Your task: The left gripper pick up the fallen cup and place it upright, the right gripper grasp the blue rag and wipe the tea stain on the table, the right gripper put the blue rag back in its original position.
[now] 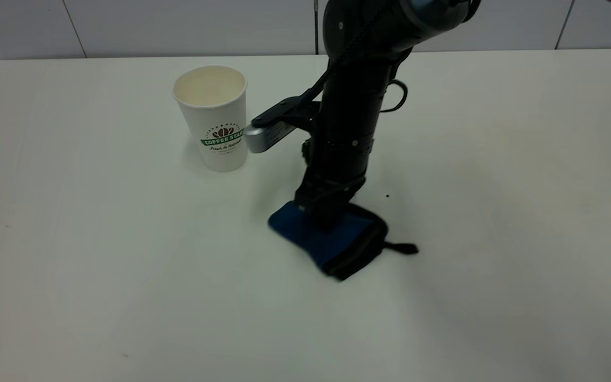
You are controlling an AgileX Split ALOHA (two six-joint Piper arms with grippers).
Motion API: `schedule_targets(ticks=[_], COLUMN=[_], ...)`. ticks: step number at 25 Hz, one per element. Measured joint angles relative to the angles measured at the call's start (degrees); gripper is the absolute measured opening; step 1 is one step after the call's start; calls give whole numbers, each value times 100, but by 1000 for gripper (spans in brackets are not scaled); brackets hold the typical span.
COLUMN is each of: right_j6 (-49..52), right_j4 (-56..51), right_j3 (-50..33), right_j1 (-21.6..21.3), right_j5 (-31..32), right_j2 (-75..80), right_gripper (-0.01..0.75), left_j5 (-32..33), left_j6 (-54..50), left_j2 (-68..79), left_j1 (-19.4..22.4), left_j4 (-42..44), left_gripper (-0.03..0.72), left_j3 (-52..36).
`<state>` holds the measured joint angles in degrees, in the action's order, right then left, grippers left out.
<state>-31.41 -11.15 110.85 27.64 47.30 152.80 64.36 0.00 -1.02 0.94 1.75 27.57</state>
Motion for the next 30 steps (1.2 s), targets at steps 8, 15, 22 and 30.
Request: schedule_targets(ticks=[8,15,22,30], right_j6=[2486,2702,2892,3107], right_j4=[2217,2163,2059,1676], right_j3=[17,17,17,-21], right_j1=[-1078,-2063,-2202,-2272], right_j5=[-247,-186,-246,427], right_j2=[-46,-46,-96,-1320], right_gripper=[62,62,215,647], left_j5=[0,0,0,0], left_j6=[0,0,0,0], left_j2=[0,0,0,0], left_j1=[0,0,0,0], left_j4=[0,0,0,2], left_gripper=[547,547,547,547], left_j3=[0,0,0,0])
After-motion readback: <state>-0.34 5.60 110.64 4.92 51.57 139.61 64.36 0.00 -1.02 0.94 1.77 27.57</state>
